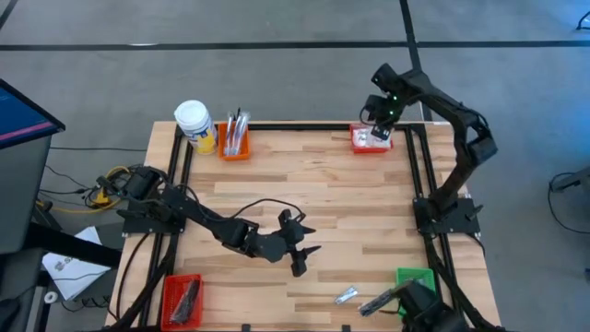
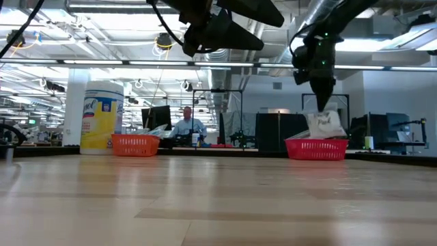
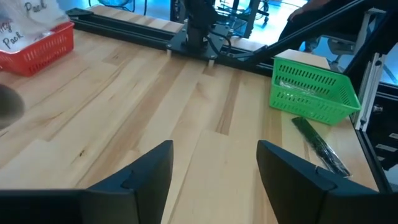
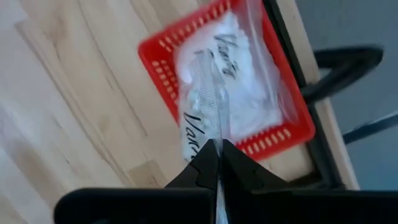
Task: Pick & Place Travel size toiletries
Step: Stack the cotton pack on top of the cotton bag in the red bin
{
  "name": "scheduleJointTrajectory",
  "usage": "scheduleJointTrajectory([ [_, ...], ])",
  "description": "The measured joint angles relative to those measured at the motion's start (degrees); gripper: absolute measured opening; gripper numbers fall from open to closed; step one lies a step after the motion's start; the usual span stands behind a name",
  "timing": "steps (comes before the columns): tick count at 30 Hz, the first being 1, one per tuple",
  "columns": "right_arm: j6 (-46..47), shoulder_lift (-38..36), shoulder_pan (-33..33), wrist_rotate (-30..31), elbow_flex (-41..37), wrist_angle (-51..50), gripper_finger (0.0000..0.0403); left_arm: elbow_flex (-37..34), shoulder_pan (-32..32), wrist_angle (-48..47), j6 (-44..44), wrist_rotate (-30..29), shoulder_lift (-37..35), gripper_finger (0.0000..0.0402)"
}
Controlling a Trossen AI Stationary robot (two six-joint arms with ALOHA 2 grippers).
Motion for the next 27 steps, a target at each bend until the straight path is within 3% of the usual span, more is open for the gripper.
scheduleJointTrajectory([
  [10,0.46,1.83,-5.13,0.58,-1.8,5.77,0.0,0.0,0.0,0.0,0.0,0.0,0.0,0.0223],
  [27,-1.67,1.82,-2.2,5.52,-7.45,12.35,0.0019,0.0,-0.13,0.02,0.0,0.01,0.0,0.0217],
])
